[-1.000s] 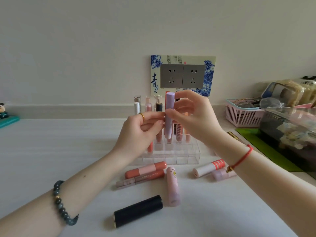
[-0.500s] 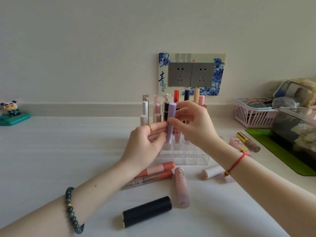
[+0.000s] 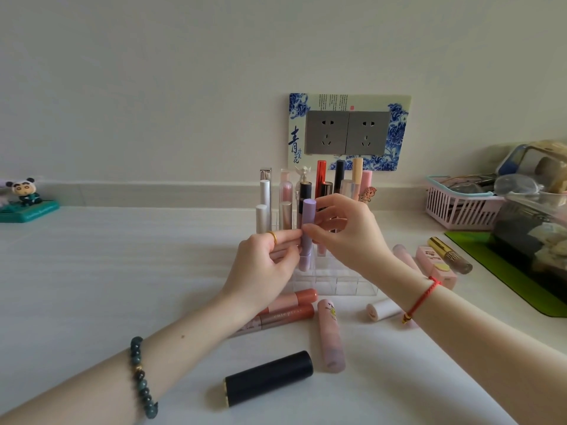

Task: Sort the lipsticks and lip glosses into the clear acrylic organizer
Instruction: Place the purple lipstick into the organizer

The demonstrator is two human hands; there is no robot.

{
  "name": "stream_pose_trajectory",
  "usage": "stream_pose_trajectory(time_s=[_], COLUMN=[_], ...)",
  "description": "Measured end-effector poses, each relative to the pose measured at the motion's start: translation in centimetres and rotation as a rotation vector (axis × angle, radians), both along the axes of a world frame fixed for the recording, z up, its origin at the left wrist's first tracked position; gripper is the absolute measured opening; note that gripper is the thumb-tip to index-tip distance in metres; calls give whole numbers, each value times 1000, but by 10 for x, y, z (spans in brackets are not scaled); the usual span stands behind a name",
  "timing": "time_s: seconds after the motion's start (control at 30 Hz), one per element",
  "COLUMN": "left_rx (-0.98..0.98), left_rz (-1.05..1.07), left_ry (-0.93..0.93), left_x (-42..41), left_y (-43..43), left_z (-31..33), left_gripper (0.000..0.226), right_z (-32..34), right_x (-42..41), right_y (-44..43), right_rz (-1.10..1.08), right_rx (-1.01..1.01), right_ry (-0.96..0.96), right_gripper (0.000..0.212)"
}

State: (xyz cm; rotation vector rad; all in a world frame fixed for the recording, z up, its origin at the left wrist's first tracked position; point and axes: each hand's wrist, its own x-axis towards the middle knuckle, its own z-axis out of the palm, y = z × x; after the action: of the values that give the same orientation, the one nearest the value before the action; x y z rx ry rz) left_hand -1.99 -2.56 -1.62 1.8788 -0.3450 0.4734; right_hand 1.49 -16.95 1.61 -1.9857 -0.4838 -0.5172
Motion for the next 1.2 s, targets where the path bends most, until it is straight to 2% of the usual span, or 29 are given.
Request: stream_pose_trajectory(time_s=[0.37, 0.67, 0.87, 0.97, 1.2], left_rx=[-11, -61, -63, 15, 372], left_rz=[7, 37, 15, 17, 29], left_ry=[-4, -15, -66, -71, -17], left_x=[-2, -4, -14, -24, -43], left_y=[-1, 3, 30, 48, 77], left_z=[3, 8, 20, 18, -2], left_gripper=[33, 25, 25, 26, 27], right_z=[-1, 13, 28, 25, 0], right_x=[-3, -11, -28, -37, -49], right_y=[0, -8, -9, -6, 7], right_rz=[-14, -84, 10, 75, 258], right_rx=[-24, -1, -31, -124, -506], right_ry=[-2, -55, -111, -122, -67], right_gripper=[28, 28, 24, 24, 29])
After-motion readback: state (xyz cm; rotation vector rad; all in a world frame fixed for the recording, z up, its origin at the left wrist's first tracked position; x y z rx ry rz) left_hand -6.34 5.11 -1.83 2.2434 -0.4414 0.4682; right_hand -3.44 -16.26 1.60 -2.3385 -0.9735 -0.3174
